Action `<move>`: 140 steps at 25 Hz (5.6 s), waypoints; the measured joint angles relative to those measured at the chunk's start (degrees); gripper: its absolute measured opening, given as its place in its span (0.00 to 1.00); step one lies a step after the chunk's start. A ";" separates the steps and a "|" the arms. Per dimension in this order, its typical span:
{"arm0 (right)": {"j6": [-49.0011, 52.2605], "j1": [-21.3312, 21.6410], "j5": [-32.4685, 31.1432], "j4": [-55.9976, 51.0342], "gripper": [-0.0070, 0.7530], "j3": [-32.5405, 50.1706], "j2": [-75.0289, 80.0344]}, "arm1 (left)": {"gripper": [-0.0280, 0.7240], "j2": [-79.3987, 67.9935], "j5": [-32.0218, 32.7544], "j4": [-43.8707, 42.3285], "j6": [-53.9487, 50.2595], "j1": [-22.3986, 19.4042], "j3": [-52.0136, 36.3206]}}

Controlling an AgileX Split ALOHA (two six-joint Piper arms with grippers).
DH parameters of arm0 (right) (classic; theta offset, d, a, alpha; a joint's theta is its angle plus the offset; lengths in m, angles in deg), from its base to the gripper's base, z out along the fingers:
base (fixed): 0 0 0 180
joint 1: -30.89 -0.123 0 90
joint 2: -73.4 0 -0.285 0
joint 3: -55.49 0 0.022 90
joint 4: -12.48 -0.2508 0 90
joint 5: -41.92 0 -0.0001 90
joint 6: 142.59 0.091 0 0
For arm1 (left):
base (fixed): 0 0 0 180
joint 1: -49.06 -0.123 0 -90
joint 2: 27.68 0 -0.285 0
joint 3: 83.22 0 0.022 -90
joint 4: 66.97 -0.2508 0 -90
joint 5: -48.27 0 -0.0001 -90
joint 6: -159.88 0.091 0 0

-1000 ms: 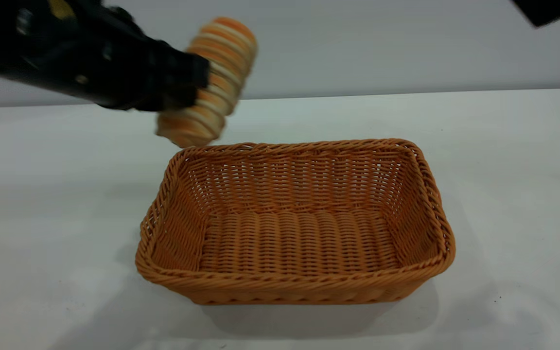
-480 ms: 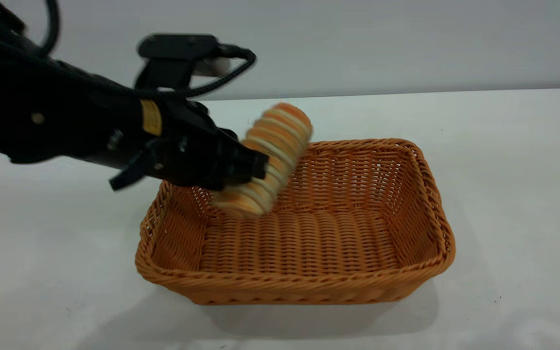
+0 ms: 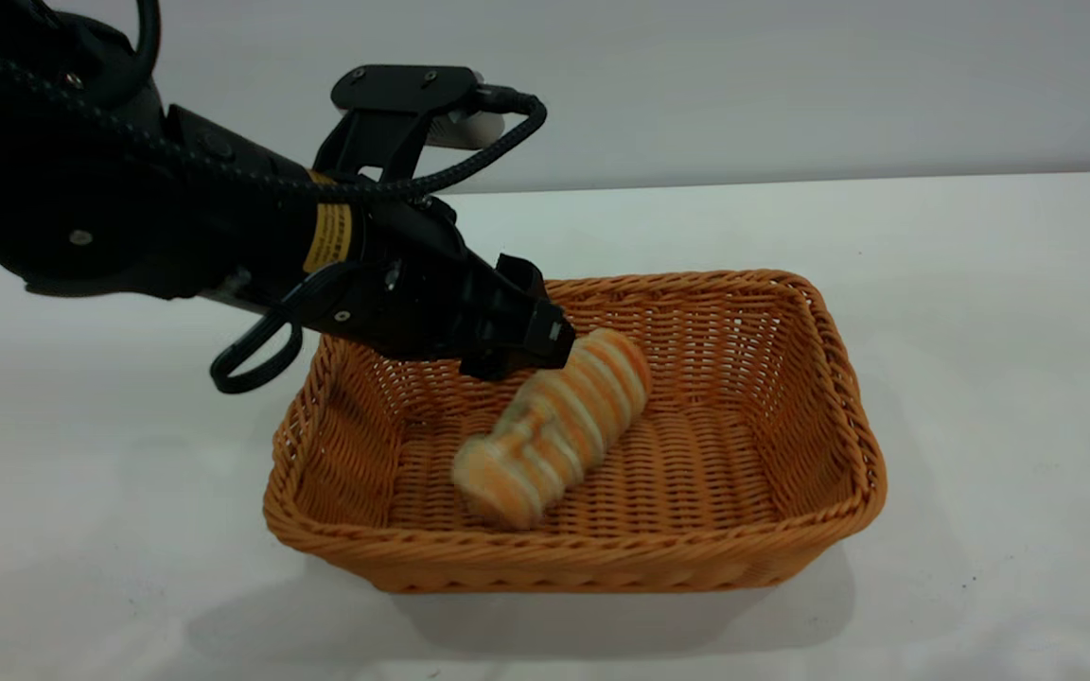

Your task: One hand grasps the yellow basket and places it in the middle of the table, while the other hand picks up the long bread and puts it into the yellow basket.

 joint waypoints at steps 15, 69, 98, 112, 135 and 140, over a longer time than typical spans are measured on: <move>14.84 0.00 -4.41 17.53 0.75 2.25 -15.65 | 0.74 36.17 45.51 -6.37 0.10 -0.67 -0.25; 24.95 0.00 -5.48 24.27 0.72 28.73 -49.01 | 0.73 100.11 89.73 32.71 30.36 -0.72 -19.50; 25.00 15.44 -5.53 23.74 0.72 28.73 -52.35 | 0.73 111.93 89.86 32.82 30.98 -19.03 -19.50; 25.00 19.00 -5.53 23.62 0.72 28.73 -52.40 | 0.73 112.41 89.86 32.82 30.98 -28.00 -19.50; 25.00 19.08 -5.53 23.62 0.72 28.73 -52.40 | 0.73 112.45 89.91 32.82 30.98 -28.00 -19.50; 25.00 19.08 -5.53 23.62 0.72 28.73 -52.40 | 0.73 112.45 89.91 32.82 31.03 -28.00 -19.50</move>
